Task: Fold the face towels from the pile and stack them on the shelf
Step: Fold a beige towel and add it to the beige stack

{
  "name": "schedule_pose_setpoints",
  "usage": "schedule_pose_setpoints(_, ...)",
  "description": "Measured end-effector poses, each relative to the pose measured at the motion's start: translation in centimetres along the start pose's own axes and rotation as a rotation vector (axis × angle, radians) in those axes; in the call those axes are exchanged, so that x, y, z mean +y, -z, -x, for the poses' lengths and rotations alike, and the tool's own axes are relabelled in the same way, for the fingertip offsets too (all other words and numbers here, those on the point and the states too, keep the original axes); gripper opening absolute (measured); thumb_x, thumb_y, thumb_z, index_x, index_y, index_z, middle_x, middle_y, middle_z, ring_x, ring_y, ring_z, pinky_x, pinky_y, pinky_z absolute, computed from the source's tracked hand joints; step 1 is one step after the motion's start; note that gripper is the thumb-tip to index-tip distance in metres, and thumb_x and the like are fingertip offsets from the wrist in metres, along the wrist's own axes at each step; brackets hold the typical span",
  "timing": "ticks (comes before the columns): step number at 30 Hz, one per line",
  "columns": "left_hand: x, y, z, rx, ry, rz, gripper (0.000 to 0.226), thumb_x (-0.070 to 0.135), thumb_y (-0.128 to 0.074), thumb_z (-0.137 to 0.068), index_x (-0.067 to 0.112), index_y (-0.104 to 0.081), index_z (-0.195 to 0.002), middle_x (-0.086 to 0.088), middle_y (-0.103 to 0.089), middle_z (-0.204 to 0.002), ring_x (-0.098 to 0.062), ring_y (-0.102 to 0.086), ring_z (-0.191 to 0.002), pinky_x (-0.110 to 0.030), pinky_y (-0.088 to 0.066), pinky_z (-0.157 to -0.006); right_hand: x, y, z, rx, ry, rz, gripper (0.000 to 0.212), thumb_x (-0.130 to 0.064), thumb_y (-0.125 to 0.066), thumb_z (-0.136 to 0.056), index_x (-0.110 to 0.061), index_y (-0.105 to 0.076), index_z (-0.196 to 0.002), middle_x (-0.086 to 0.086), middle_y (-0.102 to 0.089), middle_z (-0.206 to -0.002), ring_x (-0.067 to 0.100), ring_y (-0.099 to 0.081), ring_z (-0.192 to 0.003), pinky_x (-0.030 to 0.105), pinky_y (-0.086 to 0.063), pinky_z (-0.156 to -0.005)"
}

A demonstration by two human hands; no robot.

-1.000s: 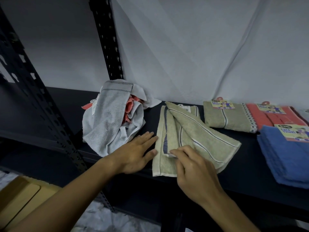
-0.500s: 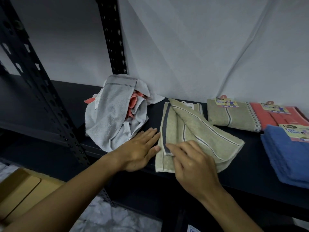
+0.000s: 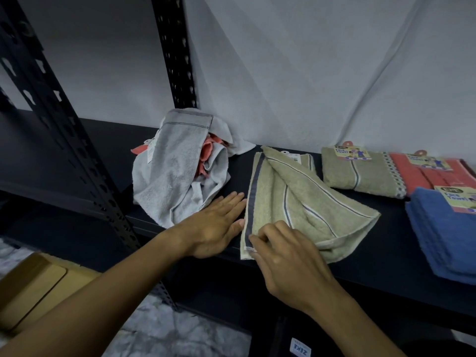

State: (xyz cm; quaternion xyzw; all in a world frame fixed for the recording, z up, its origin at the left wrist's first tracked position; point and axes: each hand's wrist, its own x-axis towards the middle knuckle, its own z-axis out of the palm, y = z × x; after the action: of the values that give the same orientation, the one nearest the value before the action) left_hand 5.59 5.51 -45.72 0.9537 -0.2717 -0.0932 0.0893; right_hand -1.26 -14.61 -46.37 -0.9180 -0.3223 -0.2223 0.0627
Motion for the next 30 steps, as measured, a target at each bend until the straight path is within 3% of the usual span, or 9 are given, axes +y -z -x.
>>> schedule_pose_setpoints(6, 0.1, 0.0, 0.0, 0.002, 0.005, -0.003, 0.06, 0.044, -0.015, -0.106, 0.021, 0.006, -0.157, 0.008, 0.014, -0.164, 0.001, 0.022, -0.145, -0.016, 0.017, -0.114, -0.1, -0.5, 0.1, 0.069, 0.0, 0.004, 0.023, -0.011, -0.066, -0.079, -0.014, -0.07, -0.101, -0.002, -0.058, -0.083, 0.015, -0.053, -0.075, 0.026, -0.044, -0.058)
schedule_pose_setpoints(10, 0.0, -0.1, 0.0, 0.005, 0.006, 0.002, 0.06, 0.044, -0.014, -0.105, 0.021, 0.006, -0.157, 0.009, 0.014, -0.164, 0.001, 0.022, -0.145, -0.017, 0.016, -0.116, -0.2, -0.5, 0.3, 0.054, 0.004, -0.032, 0.026, -0.014, -0.067, -0.08, -0.017, -0.07, -0.106, -0.003, -0.058, -0.086, 0.015, -0.054, -0.078, 0.026, -0.045, -0.061)
schedule_pose_setpoints(15, -0.1, -0.2, 0.1, 0.044, 0.005, 0.03, 0.059, 0.043, -0.016, -0.106, 0.02, 0.001, -0.158, 0.009, 0.01, -0.164, 0.005, 0.019, -0.145, -0.011, 0.017, -0.112, -0.3, 0.2, 0.6, -0.085, 0.012, -0.046, 0.035, -0.039, -0.044, -0.095, -0.018, -0.065, -0.115, -0.004, -0.058, -0.097, 0.014, -0.053, -0.087, 0.028, -0.048, -0.07)
schedule_pose_setpoints(18, 0.2, -0.2, 0.2, 0.131, 0.033, 0.132, 0.055, 0.039, -0.021, -0.107, 0.018, -0.015, -0.158, 0.007, -0.006, -0.165, 0.008, 0.008, -0.143, -0.004, 0.011, -0.108, 0.0, 1.2, 0.7, -0.097, 0.017, -0.092, 0.037, -0.042, -0.04, -0.096, -0.021, -0.068, -0.108, -0.007, -0.059, -0.095, 0.011, -0.053, -0.086, 0.026, -0.049, -0.07)
schedule_pose_setpoints(22, 1.4, 0.6, -0.3, 0.342, 0.172, 0.412, 0.048, 0.035, -0.029, -0.107, 0.016, -0.037, -0.151, 0.003, -0.036, -0.157, 0.002, -0.022, -0.142, 0.003, -0.008, -0.099, 0.8, 2.0, 0.1, 0.056, -0.173, -0.188, 0.031, -0.038, -0.041, -0.096, -0.026, -0.07, -0.098, -0.01, -0.059, -0.092, 0.008, -0.052, -0.086, 0.026, -0.047, -0.069)
schedule_pose_setpoints(25, 2.6, 1.0, -1.3, 0.342, 0.129, 0.383, 0.048, 0.033, -0.035, -0.106, 0.018, -0.035, -0.151, 0.002, -0.034, -0.158, -0.005, -0.02, -0.146, -0.004, -0.01, -0.106, 1.8, 1.5, -0.8, 0.005, -0.366, -0.096, 0.043, -0.041, -0.033, -0.096, -0.022, -0.068, -0.11, 0.002, -0.061, -0.109, 0.02, -0.056, -0.102, 0.035, -0.049, -0.082)
schedule_pose_setpoints(27, 3.0, 0.8, -2.2, 0.239, 0.079, 0.275, 0.054, 0.038, -0.033, -0.106, 0.019, -0.026, -0.155, 0.004, -0.016, -0.164, -0.002, -0.002, -0.149, -0.017, -0.003, -0.117, 2.4, 1.1, -1.0, -0.169, -0.408, -0.064, 0.062, -0.049, -0.014, -0.094, -0.02, -0.056, -0.13, 0.011, -0.051, -0.132, 0.029, -0.045, -0.126, 0.041, -0.037, -0.104)
schedule_pose_setpoints(28, 3.0, 0.5, -2.6, 0.182, 0.067, 0.202, 0.057, 0.041, -0.03, -0.106, 0.019, -0.019, -0.157, 0.006, -0.007, -0.165, -0.001, 0.006, -0.149, -0.024, 0.001, -0.12, 2.8, 0.9, -0.9, -0.258, -0.41, -0.064, 0.074, -0.053, -0.001, -0.091, -0.022, -0.043, -0.142, 0.013, -0.037, -0.147, 0.029, -0.029, -0.14, 0.041, -0.022, -0.114)
schedule_pose_setpoints(30, 3.1, 0.1, -3.1, 0.09, 0.068, 0.069, 0.061, 0.045, -0.022, -0.106, 0.02, -0.005, -0.158, 0.008, 0.007, -0.165, 0.0, 0.016, -0.147, -0.031, 0.008, -0.122, 3.2, 0.9, -0.2, -0.376, -0.404, -0.076, 0.083, -0.059, 0.017, -0.085, -0.026, -0.016, -0.153, 0.006, -0.008, -0.161, 0.019, 0.003, -0.148, 0.038, 0.005, -0.12)
